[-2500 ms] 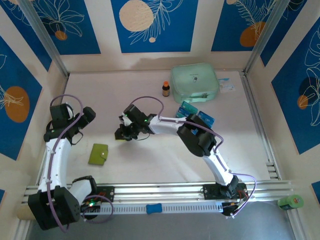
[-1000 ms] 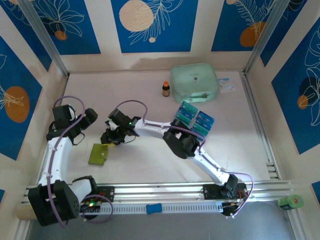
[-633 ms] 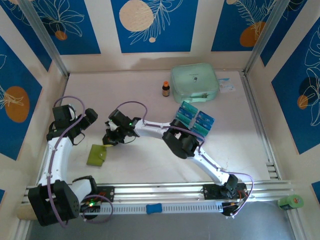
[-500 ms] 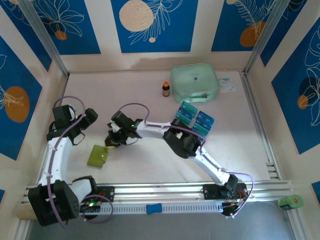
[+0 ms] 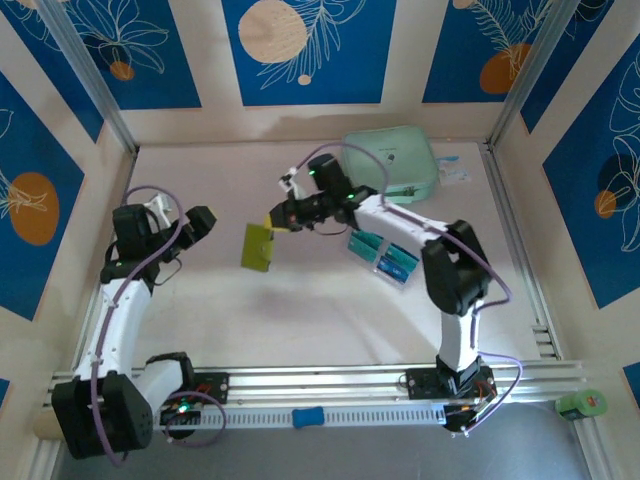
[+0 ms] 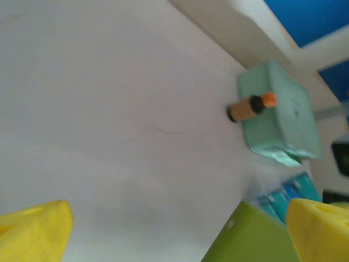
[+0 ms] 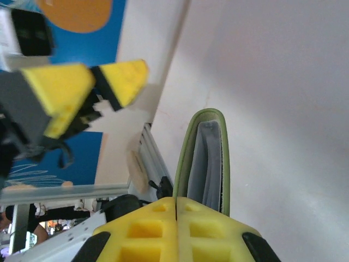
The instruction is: Put the credit cards into the card holder
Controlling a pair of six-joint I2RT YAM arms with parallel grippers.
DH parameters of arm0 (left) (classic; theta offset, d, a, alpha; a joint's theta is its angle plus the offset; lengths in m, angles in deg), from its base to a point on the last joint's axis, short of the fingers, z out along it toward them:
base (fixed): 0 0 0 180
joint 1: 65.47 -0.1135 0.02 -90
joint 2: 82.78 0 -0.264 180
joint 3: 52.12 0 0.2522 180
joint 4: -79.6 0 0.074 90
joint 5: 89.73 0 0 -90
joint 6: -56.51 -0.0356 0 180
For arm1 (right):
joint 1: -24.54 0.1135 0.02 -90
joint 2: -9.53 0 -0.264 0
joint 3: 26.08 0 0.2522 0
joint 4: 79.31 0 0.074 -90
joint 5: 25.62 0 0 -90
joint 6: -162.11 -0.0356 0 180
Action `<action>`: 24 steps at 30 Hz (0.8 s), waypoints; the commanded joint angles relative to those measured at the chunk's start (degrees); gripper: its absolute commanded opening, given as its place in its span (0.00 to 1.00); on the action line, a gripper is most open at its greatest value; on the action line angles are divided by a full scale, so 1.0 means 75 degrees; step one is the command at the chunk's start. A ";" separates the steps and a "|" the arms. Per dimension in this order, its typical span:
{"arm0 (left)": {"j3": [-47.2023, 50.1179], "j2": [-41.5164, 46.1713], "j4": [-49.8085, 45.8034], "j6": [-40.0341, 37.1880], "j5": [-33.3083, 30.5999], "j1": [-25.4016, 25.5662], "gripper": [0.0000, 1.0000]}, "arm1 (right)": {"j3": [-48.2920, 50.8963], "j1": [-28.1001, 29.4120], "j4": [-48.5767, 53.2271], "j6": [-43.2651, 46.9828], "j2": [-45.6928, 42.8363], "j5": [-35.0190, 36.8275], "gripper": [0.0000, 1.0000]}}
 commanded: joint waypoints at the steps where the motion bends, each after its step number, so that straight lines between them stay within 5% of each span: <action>1: -0.0079 0.0124 0.0766 0.0178 0.0621 0.0741 1.00 | 0.0389 -0.0477 0.0667 0.0856 -0.0628 -0.1128 0.00; 9: -0.0021 -0.0209 0.2306 0.0584 0.0739 0.2217 1.00 | 0.1307 -0.1747 0.0442 0.1092 -0.1722 -0.2540 0.00; 24: 0.0179 -0.1277 0.5469 0.1723 0.0795 0.3759 1.00 | 0.1948 -0.2181 0.0113 0.1272 -0.2626 -0.3910 0.00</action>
